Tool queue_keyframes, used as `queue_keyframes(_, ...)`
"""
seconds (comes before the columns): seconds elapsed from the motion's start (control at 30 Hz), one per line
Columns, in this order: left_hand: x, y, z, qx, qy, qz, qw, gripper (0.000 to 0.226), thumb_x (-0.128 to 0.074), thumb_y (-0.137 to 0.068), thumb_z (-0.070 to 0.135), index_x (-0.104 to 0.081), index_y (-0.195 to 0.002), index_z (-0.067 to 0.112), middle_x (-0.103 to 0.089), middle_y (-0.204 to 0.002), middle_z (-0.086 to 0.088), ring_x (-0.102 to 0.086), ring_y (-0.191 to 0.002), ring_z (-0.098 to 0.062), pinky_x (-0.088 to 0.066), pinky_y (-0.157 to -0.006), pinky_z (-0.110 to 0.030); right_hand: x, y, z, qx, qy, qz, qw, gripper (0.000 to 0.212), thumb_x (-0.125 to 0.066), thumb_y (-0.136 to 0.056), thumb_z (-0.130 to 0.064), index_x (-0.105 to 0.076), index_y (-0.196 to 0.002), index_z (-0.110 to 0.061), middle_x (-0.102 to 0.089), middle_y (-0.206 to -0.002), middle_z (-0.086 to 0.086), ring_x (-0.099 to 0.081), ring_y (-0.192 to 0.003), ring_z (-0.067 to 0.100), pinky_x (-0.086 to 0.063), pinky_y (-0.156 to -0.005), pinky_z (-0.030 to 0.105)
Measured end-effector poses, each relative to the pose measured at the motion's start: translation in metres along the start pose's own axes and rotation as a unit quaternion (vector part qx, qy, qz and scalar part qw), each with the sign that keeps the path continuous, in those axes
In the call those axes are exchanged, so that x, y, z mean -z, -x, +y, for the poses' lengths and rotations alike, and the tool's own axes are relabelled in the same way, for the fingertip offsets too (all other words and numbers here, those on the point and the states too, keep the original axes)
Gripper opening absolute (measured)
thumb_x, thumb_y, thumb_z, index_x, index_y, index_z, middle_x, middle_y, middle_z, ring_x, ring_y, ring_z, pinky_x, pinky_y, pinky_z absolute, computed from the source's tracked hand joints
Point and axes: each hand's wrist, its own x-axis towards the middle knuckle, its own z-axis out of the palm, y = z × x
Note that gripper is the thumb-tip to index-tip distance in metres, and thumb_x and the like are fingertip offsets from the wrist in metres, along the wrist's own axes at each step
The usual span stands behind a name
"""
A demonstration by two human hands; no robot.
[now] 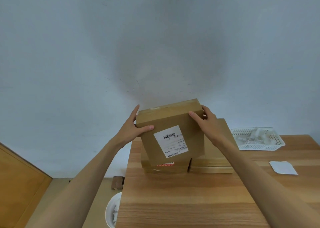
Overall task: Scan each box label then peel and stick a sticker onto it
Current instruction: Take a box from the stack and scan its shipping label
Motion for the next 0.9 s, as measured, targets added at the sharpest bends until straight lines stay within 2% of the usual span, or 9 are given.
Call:
queue_keyframes(0.1,0.008,0.001,-0.001,0.009,0.041,0.016,0.999,0.093,-0.085,-0.079,0.036,-0.031,-0.156,0.037,-0.048,-0.142,0.004,-0.064,-0.107,-0.012,-0.061,-0.072,-0.026,0.002,-0.004,-0.017,0.035,0.006,-0.009,0.999,0.069,-0.065,-0.086,-0.063,-0.045,-0.146,-0.035,-0.055,-0.14,-0.01,-0.053,-0.125,0.009,-0.049,-0.104,0.039)
queue_keyframes(0.23,0.011,0.006,-0.013,0.034,0.148,0.073,0.986,0.074,-0.083,-0.081,0.036,-0.047,-0.145,0.031,-0.059,-0.133,-0.002,-0.071,-0.104,-0.02,-0.063,-0.076,-0.034,0.005,0.0,-0.03,0.034,0.034,0.039,0.998,0.081,-0.065,-0.088,-0.06,-0.032,-0.154,-0.025,-0.038,-0.157,-0.005,-0.041,-0.141,0.017,-0.036,-0.104,0.031)
queue_keyframes(0.3,0.008,0.009,-0.018,0.049,0.203,0.093,0.974,0.067,-0.081,-0.083,0.036,-0.049,-0.142,0.028,-0.063,-0.13,-0.006,-0.073,-0.101,-0.023,-0.063,-0.078,-0.037,0.006,0.006,-0.025,0.013,0.037,0.058,0.998,0.084,-0.066,-0.09,-0.056,-0.028,-0.156,-0.021,-0.033,-0.16,0.0,-0.036,-0.144,0.021,-0.035,-0.106,0.034)
queue_keyframes(0.43,-0.002,0.012,-0.027,0.093,0.324,0.104,0.936,0.074,-0.081,-0.081,0.038,-0.046,-0.142,0.016,-0.062,-0.133,-0.01,-0.071,-0.109,-0.032,-0.06,-0.089,-0.046,0.0,0.011,-0.005,-0.044,0.007,0.057,0.997,0.101,-0.072,-0.081,-0.061,-0.02,-0.158,-0.021,-0.027,-0.163,0.007,-0.034,-0.146,0.024,-0.036,-0.112,0.044)
queue_keyframes(0.6,-0.031,0.015,-0.024,0.124,0.465,0.07,0.874,0.059,-0.073,-0.091,0.033,-0.052,-0.139,0.007,-0.065,-0.134,-0.016,-0.069,-0.112,-0.038,-0.054,-0.099,-0.054,-0.014,0.011,0.016,-0.118,-0.118,-0.008,0.986,0.112,-0.081,-0.064,-0.069,-0.026,-0.154,-0.031,-0.048,-0.149,0.006,-0.05,-0.133,0.023,-0.042,-0.11,0.049)
queue_keyframes(0.67,-0.041,0.016,-0.02,0.137,0.495,0.067,0.855,0.057,-0.072,-0.091,0.031,-0.053,-0.139,0.006,-0.066,-0.131,-0.018,-0.069,-0.112,-0.04,-0.052,-0.102,-0.056,-0.016,0.013,0.019,-0.126,-0.211,-0.026,0.969,0.106,-0.084,-0.065,-0.059,-0.031,-0.153,-0.031,-0.061,-0.135,0.001,-0.062,-0.119,0.019,-0.048,-0.105,0.052)
queue_keyframes(0.73,-0.046,0.017,-0.017,0.15,0.476,0.051,0.865,0.058,-0.073,-0.09,0.035,-0.054,-0.138,0.008,-0.068,-0.129,-0.018,-0.069,-0.113,-0.04,-0.051,-0.103,-0.056,-0.015,0.012,0.02,-0.12,-0.273,-0.01,0.954,0.09,-0.083,-0.074,-0.042,-0.037,-0.15,-0.026,-0.067,-0.126,-0.001,-0.07,-0.109,0.017,-0.054,-0.1,0.05)
queue_keyframes(0.8,-0.044,0.019,-0.016,0.169,0.4,0.026,0.901,0.066,-0.075,-0.085,0.045,-0.054,-0.139,0.013,-0.068,-0.13,-0.014,-0.068,-0.114,-0.035,-0.053,-0.1,-0.054,-0.008,0.011,0.02,-0.106,-0.299,0.01,0.948,0.083,-0.084,-0.077,-0.035,-0.043,-0.148,-0.021,-0.068,-0.126,0.001,-0.072,-0.104,0.016,-0.058,-0.094,0.047)
queue_keyframes(0.9,-0.033,0.018,-0.018,0.159,0.209,0.037,0.964,0.1,-0.078,-0.071,0.066,-0.038,-0.152,0.023,-0.057,-0.142,-0.004,-0.06,-0.123,-0.025,-0.053,-0.101,-0.049,0.016,0.011,0.021,-0.082,-0.283,0.017,0.956,0.079,-0.086,-0.075,-0.034,-0.05,-0.144,-0.021,-0.065,-0.13,0.002,-0.071,-0.107,0.018,-0.06,-0.088,0.045)
